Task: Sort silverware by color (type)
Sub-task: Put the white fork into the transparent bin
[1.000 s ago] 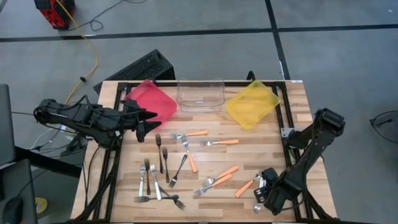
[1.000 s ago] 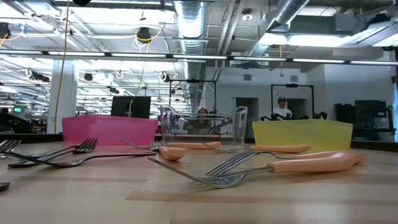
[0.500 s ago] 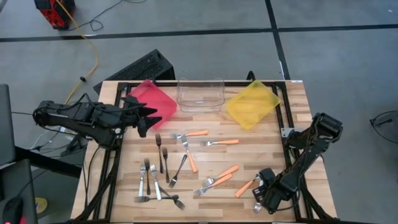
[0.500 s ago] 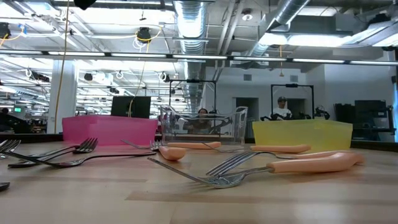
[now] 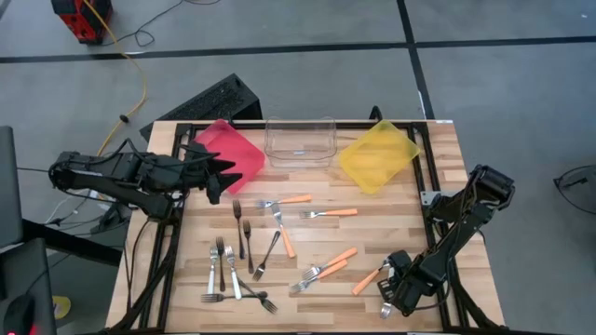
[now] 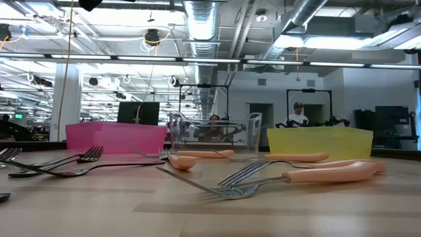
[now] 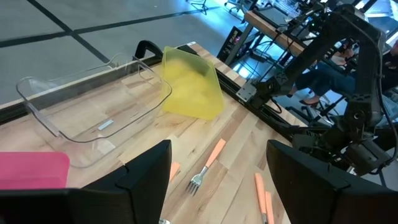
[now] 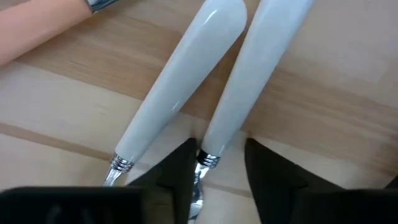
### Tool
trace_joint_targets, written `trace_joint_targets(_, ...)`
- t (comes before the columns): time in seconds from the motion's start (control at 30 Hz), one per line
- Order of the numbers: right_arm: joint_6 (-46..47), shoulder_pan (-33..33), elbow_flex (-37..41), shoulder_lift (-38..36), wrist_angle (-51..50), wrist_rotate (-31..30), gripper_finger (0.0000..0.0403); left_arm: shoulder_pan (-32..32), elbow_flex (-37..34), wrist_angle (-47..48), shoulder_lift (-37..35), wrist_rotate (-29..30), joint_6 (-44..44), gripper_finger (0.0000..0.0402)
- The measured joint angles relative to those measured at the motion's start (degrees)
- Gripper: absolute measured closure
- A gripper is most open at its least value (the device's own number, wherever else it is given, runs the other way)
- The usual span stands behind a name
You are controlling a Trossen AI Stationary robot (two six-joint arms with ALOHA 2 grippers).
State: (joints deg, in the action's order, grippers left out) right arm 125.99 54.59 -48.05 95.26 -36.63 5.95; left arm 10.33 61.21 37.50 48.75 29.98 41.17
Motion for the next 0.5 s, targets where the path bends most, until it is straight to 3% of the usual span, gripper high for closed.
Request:
trace_joint_targets(0.27, 0.0, 0.0, 0.0, 0.0, 0.3, 0.4, 0.0337, 0.0, 0.0, 0.0, 0.0, 0.1, -0.1, 0.0155)
trace_joint_targets(0.5, 0.1, 0.0, 0.1, -0.1, 0.4, 0.4, 0.0341, 0.0, 0.0, 0.0, 0.0, 0.3, -0.2, 0.0155)
